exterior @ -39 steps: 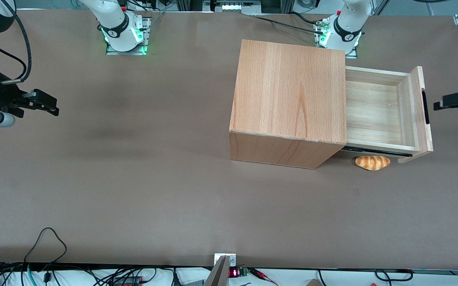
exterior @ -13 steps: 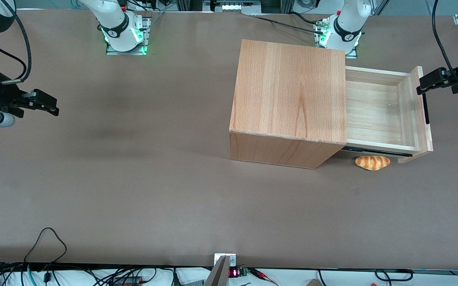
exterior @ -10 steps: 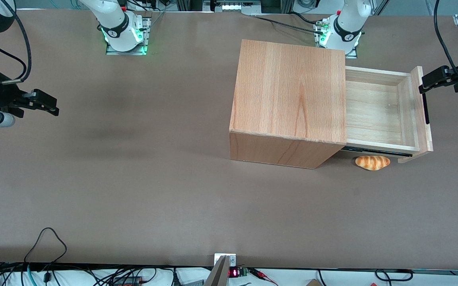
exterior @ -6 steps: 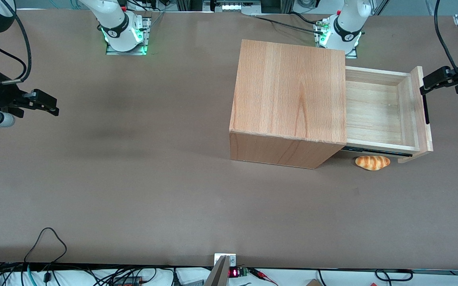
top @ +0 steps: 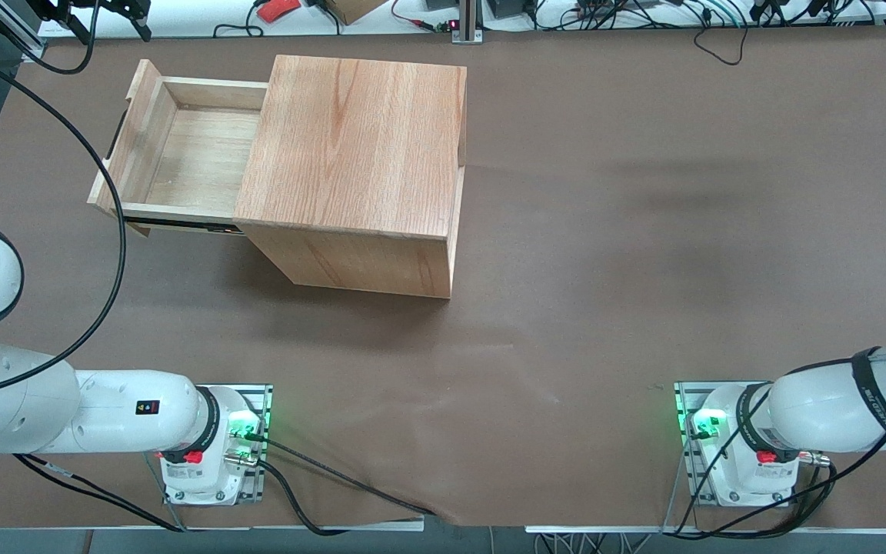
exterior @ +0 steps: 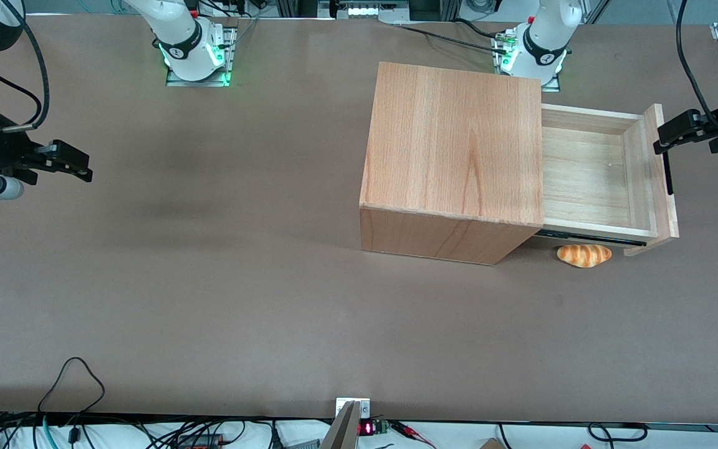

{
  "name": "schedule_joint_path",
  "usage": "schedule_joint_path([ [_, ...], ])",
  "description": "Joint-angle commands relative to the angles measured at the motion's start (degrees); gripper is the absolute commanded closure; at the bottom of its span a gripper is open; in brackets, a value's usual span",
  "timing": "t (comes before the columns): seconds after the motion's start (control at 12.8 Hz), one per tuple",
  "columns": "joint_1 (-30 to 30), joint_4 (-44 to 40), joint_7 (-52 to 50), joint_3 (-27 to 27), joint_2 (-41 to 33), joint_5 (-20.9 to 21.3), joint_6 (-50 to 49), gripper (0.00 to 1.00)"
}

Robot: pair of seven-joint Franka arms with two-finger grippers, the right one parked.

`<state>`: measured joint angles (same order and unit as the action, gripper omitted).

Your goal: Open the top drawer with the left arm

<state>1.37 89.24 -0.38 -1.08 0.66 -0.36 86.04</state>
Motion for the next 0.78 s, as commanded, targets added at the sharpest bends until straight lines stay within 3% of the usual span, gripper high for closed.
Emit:
schedule_joint_path([
  [0.0,0.1,-1.9,1.4,0.1,0.9,0.1,-0.3,0.0],
  [0.7,0.0,-2.0,1.4,0.3,0.8,-0.3,0.0,0.0],
])
